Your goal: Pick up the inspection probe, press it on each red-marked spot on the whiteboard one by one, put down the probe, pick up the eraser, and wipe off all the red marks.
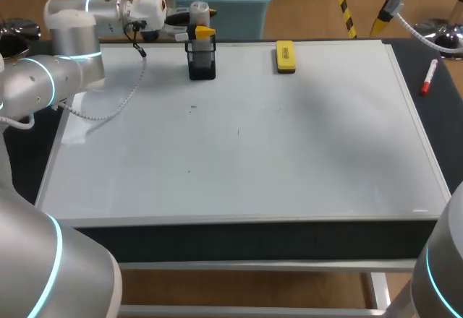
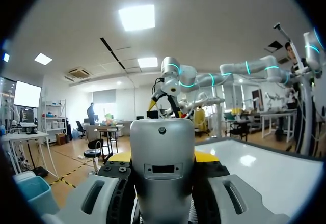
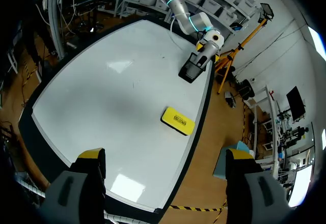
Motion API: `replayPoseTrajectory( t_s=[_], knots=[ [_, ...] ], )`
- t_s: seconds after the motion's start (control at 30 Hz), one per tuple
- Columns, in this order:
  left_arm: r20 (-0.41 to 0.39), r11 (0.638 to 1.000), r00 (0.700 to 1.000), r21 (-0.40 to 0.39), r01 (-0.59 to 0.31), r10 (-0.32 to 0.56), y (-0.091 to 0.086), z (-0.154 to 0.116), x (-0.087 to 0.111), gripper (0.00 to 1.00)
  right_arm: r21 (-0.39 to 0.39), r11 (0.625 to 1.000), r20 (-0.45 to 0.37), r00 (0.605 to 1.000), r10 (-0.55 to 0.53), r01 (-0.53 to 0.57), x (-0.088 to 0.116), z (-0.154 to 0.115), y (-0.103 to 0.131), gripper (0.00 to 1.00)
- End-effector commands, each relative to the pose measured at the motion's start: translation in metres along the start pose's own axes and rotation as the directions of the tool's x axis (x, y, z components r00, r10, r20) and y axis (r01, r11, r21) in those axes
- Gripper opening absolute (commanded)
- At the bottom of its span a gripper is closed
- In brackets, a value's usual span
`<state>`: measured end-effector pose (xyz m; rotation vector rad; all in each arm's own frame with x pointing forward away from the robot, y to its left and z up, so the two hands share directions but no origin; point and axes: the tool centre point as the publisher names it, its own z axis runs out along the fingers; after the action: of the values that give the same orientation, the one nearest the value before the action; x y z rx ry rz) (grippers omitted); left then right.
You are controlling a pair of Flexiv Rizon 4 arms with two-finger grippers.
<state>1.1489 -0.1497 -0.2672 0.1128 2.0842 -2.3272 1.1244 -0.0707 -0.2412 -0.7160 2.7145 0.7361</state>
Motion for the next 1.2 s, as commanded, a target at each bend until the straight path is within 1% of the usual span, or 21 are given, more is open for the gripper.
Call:
replayPoseTrajectory(
  t_s=[0.03, 0.37, 0.4, 0.47, 0.63, 0.77, 0.83, 0.87, 0.93, 1.0, 1.1, 1.17, 1.2],
  knots=[
    [-0.01, 1.0, 1.0, 0.008, -0.003, 0.003, 0.004, 0.0, -0.003, 0.0, 0.003, 1.0, -0.003, 1.0, -0.001, 0.001, 0.0, -0.001, 0.0, 1.0],
    [-0.012, 1.0, 1.0, 0.006, -0.001, 0.001, 0.006, 0.0, -0.003, 0.0, 0.003, 1.0, -0.003, 1.0, -0.001, 0.001, 0.0, -0.001, 0.0, 1.0],
    [-0.013, 1.0, 1.0, 0.005, -0.001, 0.001, 0.006, 0.001, -0.003, 0.21, 0.003, 1.0, -0.003, 1.0, -0.001, 0.001, 0.0, -0.001, 0.0, 1.0],
    [-0.012, 1.0, 1.0, 0.004, -0.001, 0.001, 0.004, 0.001, -0.003, 1.0, 0.003, 1.0, -0.003, 1.0, -0.001, 0.001, 0.0, -0.001, 0.0, 1.0],
    [-0.009, 1.0, 1.0, 0.005, -0.008, 0.008, -0.004, -0.001, -0.001, 1.0, 0.003, 1.0, -0.003, 1.0, -0.001, 0.001, 0.0, -0.001, 0.0, 1.0],
    [0.003, 1.0, 1.0, 0.006, -0.004, 0.004, -0.015, -0.003, 0.004, 1.0, 0.003, 1.0, -0.003, 1.0, -0.001, 0.001, 0.0, -0.001, 0.0, 1.0],
    [0.013, 0.999, 1.0, -0.033, 0.0, 0.001, -0.021, -0.006, 0.007, 1.0, 0.003, 1.0, -0.003, 1.0, -0.001, 0.001, 0.0, -0.001, 0.0, 1.0],
    [0.014, 1.0, 1.0, -0.028, -0.01, 0.011, -0.025, -0.007, 0.009, 1.0, 0.003, 1.0, -0.003, 1.0, -0.001, 0.001, 0.0, -0.001, 0.0, 1.0],
    [0.03, 0.997, 0.999, -0.074, -0.018, 0.021, -0.03, -0.013, 0.012, 1.0, 0.003, 1.0, -0.003, 1.0, -0.001, 0.001, 0.0, -0.001, 0.0, 1.0],
    [0.049, 0.996, 0.998, -0.088, -0.031, 0.035, -0.036, -0.02, 0.017, 1.0, 0.003, 1.0, -0.003, 1.0, -0.001, 0.001, 0.0, -0.001, 0.0, 1.0],
    [0.089, 0.979, 0.994, -0.196, -0.048, 0.067, -0.043, -0.033, 0.02, 1.0, 0.003, 1.0, -0.003, 1.0, -0.001, 0.001, 0.0, -0.001, 0.0, 1.0],
    [0.11, 0.96, 0.991, -0.278, -0.04, 0.073, -0.046, -0.042, 0.022, 1.0, 0.003, 1.0, -0.003, 1.0, -0.001, 0.001, 0.0, -0.001, 0.0, 1.0],
    [0.115, 0.952, 0.99, -0.304, -0.045, 0.084, -0.047, -0.047, 0.024, 1.0, 0.003, 1.0, -0.003, 1.0, -0.001, 0.001, 0.0, -0.001, 0.0, 1.0]
  ],
)
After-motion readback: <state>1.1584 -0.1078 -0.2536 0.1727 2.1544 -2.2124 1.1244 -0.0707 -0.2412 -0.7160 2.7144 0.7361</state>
